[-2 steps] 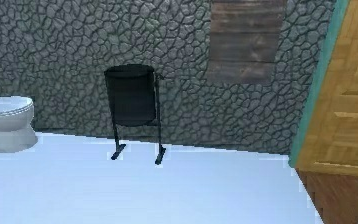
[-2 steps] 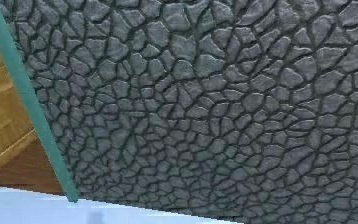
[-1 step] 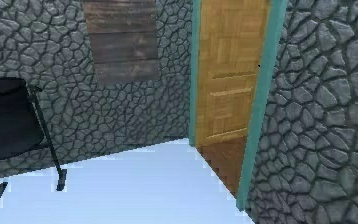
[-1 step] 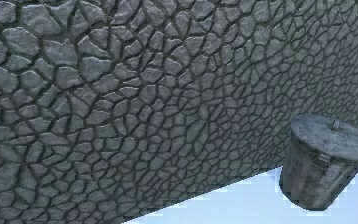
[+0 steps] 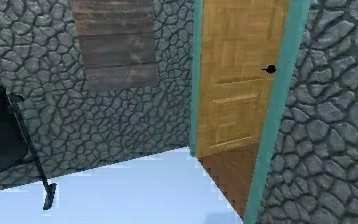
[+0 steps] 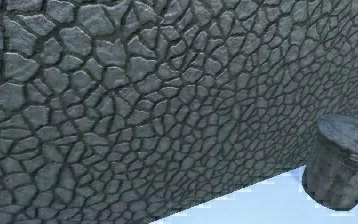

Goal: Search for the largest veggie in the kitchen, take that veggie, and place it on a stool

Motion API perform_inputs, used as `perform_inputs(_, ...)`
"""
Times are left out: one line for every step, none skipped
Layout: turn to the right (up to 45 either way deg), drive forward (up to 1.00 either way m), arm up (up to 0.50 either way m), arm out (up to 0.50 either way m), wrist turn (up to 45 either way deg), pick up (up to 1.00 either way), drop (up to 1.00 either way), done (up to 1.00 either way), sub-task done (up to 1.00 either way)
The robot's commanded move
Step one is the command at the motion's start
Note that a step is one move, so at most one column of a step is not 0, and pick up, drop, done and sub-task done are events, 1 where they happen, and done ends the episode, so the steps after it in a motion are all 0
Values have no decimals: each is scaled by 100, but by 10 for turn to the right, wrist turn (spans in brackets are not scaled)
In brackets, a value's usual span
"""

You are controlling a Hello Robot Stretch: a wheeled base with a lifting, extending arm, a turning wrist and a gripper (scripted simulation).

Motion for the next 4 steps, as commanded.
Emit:
perform_inputs(-30,0,0,0,0,0,0,0,0)
perform_inputs(0,100,0,0,0,0,0,0,0)
perform_inputs(-270,0,0,0,0,0,0,0,0)
perform_inputs(0,10,0,0,0,0,0,0,0)
